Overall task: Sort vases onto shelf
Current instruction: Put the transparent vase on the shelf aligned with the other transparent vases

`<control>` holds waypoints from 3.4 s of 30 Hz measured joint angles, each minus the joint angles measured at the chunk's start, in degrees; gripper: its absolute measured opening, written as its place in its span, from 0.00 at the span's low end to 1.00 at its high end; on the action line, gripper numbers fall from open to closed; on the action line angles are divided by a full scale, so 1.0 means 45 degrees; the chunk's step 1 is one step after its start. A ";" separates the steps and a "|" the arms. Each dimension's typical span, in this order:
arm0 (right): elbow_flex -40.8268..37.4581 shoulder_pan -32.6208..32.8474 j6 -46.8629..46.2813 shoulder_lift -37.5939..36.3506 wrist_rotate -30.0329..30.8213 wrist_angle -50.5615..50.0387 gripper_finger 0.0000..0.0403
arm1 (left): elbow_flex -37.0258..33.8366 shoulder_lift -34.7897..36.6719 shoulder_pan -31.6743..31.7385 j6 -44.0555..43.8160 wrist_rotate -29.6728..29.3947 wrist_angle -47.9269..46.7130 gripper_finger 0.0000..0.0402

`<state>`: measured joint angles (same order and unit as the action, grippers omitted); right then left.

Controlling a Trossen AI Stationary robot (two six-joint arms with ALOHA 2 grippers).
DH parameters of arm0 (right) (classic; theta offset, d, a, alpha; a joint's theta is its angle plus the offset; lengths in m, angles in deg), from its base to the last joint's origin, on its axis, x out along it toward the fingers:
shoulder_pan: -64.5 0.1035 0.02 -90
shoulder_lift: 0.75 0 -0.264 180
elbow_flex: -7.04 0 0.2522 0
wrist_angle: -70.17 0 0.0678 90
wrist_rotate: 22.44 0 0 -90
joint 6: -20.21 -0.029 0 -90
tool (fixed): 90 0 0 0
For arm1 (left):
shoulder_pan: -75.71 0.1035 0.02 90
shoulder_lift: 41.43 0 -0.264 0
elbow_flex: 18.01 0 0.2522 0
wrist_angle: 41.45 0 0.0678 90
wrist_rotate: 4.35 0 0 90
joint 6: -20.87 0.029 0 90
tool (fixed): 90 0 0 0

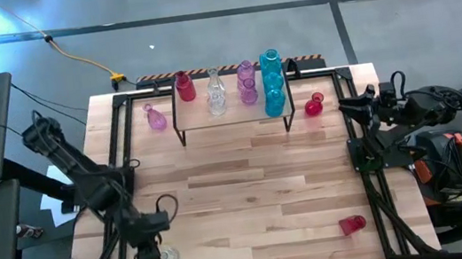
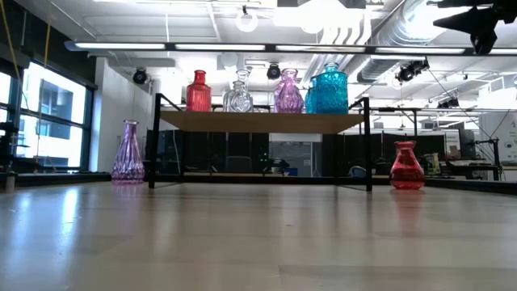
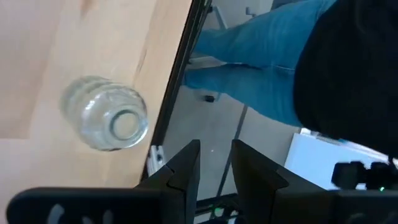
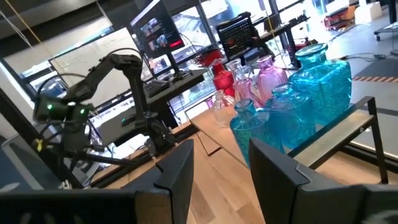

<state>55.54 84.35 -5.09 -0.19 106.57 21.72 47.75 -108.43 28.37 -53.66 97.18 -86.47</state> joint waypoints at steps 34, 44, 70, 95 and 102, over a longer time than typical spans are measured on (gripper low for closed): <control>-0.0005 0.0005 -0.2428 0.0005 -0.0044 -0.2012 0.34 | 0.0004 -0.2210 -0.0750 -0.0387 -0.0743 -0.0312 0.21; -0.0005 0.0000 -0.2428 0.0005 -0.0044 -0.1959 0.34 | 0.0004 -0.2762 -0.0723 -0.0289 -0.0936 -0.0417 0.21; -0.0005 0.0003 -0.2423 0.0005 -0.0034 -0.1667 0.34 | 0.0038 -0.3930 -0.0735 -0.0901 -0.0725 -0.0390 0.04; -0.0005 0.0005 -0.2394 0.0007 -0.0034 -0.1662 0.34 | 0.3582 -0.4019 0.1836 0.4353 -0.1071 -0.5080 0.03; -0.0001 0.0005 -0.2384 0.0010 -0.0039 -0.1669 0.34 | 0.4917 -0.3998 0.4330 0.7791 -0.1070 -0.6726 0.03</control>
<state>55.53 84.38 -15.82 -0.15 106.39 14.21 69.87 -126.42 47.85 -18.60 92.37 -116.73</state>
